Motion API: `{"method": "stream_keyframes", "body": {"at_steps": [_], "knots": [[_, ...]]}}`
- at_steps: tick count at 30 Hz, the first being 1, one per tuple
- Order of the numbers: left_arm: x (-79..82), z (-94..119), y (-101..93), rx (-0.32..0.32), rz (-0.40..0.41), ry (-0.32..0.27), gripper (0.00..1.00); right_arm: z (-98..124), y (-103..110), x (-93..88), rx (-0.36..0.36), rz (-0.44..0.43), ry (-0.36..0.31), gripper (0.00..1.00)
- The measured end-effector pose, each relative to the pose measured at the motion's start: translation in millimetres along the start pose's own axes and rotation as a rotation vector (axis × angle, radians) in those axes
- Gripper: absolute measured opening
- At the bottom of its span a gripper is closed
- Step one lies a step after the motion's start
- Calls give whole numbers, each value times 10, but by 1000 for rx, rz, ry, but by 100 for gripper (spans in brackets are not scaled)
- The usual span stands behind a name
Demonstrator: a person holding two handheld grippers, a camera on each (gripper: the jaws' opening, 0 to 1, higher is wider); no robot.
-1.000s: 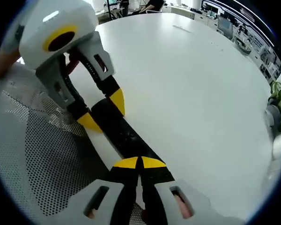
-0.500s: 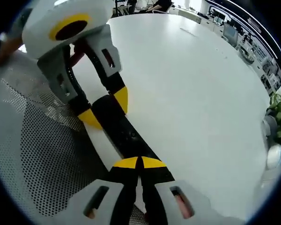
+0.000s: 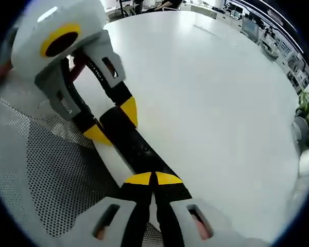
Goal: Press the specified remote control buttons in sequence, fully releasing each button before pressing the next.
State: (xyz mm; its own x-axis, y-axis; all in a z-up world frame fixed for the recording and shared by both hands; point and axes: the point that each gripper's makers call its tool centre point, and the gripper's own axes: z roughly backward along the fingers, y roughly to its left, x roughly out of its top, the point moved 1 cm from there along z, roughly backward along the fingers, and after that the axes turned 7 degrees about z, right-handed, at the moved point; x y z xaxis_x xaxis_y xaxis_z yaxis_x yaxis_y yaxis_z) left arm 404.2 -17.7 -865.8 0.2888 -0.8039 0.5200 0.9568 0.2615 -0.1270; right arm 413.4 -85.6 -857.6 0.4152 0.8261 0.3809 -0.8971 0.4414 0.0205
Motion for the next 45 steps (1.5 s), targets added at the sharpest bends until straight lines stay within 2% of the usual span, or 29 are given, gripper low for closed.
{"method": "stream_keyframes", "body": {"at_steps": [5, 12, 20, 33, 45], "knots": [[-1, 0, -4, -2, -10, 0, 24, 1, 15, -3, -2, -18, -31, 0], [0, 2, -8, -3, -23, -2, 24, 0, 12, -2, 4, -86, -29, 0], [6, 0, -7, -5, -21, -5, 24, 1, 12, -2, -4, -52, -18, 0], [7, -3, -12, -8, -25, -6, 24, 11, 30, -7, 22, -74, -7, 0], [10, -8, -33, -22, -45, 0, 24, 39, -13, 85, 11, -99, -65, 0]]}}
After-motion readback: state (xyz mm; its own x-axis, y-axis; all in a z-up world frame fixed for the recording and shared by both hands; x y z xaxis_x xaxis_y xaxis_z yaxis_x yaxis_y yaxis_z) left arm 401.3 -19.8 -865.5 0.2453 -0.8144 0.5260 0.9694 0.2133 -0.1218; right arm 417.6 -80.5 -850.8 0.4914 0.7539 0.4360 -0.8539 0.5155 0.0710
